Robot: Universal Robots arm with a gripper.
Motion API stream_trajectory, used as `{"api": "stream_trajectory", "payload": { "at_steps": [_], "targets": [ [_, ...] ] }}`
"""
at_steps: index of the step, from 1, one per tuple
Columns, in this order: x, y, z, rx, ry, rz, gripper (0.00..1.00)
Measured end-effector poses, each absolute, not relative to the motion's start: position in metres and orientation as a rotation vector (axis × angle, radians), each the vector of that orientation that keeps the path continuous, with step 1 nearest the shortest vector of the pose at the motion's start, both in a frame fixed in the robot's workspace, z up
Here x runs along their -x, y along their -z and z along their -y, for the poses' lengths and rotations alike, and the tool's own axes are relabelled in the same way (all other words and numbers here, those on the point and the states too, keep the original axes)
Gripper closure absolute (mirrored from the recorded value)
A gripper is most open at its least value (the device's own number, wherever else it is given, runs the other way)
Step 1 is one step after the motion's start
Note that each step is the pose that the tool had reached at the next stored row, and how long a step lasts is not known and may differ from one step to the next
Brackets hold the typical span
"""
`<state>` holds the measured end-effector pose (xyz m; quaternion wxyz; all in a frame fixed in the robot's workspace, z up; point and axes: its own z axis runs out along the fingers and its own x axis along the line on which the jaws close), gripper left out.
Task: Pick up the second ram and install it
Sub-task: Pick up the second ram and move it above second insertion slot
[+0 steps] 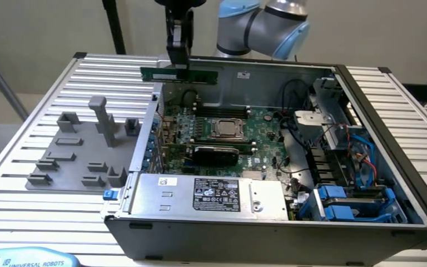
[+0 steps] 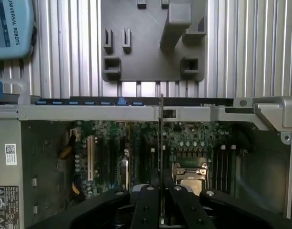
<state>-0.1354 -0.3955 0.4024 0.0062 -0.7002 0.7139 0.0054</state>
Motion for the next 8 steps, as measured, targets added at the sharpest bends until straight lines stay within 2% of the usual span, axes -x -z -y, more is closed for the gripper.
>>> {"api": "stream_trajectory", "payload": {
  "at_steps": [8],
  "targets": [
    [0.099,-0.388,0.382,2.191,-0.017,-2.235,0.86]
  ]
}}
